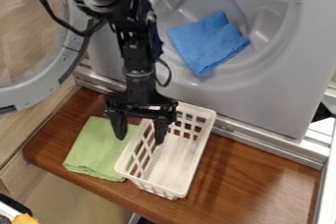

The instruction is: Move the basket to the middle of the table

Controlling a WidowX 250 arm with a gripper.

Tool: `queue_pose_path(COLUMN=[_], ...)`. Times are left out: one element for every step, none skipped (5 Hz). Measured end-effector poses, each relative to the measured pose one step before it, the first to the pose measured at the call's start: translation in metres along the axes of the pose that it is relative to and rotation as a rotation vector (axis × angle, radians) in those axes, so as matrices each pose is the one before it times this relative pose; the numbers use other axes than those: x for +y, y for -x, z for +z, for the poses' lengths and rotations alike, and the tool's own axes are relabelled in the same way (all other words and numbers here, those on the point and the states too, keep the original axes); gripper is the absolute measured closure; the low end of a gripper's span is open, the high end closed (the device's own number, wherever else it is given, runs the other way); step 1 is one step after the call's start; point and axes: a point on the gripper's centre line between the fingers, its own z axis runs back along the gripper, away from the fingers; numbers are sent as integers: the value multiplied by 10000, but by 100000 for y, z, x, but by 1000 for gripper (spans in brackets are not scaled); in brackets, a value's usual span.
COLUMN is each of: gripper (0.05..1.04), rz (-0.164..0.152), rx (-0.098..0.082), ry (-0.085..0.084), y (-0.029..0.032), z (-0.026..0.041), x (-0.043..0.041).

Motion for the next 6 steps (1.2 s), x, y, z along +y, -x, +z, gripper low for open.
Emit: queue_pose_path(gripper=[83, 83, 83, 83, 83, 83], rz=[177, -456, -344, -665, -182, 24], rx=[44, -673, -359, -330, -110, 90], ry=[-261, -203, 17, 141, 92, 420], y=[605, 669, 683, 432, -730, -743], z=[1497, 1488, 1058, 1970, 1907, 1344], x=[-1516, -2725, -2189, -2832, -2680, -1533])
